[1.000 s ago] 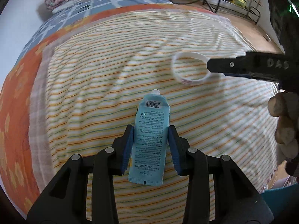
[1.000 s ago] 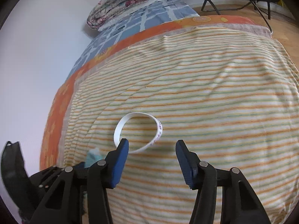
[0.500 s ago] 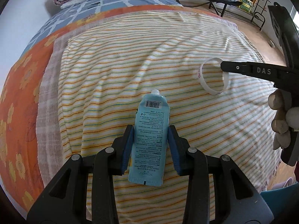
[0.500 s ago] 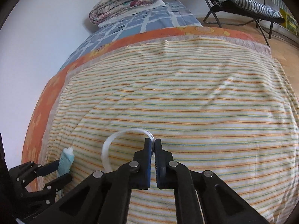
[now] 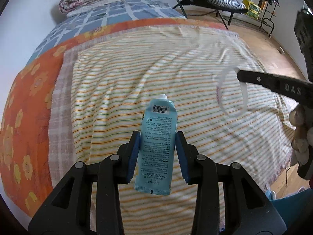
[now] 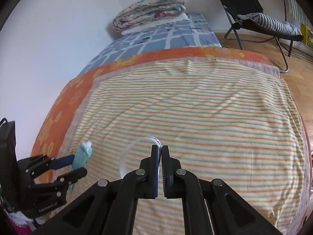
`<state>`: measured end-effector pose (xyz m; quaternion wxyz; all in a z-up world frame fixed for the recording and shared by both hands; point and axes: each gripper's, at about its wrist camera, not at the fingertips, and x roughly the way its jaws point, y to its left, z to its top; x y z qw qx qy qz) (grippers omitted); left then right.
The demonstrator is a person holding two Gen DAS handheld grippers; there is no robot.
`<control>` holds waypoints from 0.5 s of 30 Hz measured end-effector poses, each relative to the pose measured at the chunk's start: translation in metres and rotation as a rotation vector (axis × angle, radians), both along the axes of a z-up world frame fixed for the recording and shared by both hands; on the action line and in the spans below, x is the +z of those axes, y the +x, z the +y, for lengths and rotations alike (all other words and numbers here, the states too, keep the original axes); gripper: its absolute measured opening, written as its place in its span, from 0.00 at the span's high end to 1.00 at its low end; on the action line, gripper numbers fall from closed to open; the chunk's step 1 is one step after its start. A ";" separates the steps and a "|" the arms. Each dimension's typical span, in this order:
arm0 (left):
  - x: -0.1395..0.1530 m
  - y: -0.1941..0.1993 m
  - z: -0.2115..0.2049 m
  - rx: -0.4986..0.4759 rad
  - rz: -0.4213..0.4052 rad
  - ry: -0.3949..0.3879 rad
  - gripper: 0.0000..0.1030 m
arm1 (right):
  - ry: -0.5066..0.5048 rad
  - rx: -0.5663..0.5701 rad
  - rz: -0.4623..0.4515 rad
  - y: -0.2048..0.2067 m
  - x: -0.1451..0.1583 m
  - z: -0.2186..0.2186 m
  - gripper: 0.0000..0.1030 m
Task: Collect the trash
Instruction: 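Carry the light blue tube in the left tool while the right tool carries the wristband to the basket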
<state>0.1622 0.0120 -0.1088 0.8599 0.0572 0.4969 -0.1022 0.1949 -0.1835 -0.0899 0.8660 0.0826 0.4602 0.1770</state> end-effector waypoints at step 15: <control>0.052 -0.082 -0.018 -0.018 -0.132 -0.028 0.64 | 0.020 0.070 -0.099 -0.098 0.045 -0.017 0.99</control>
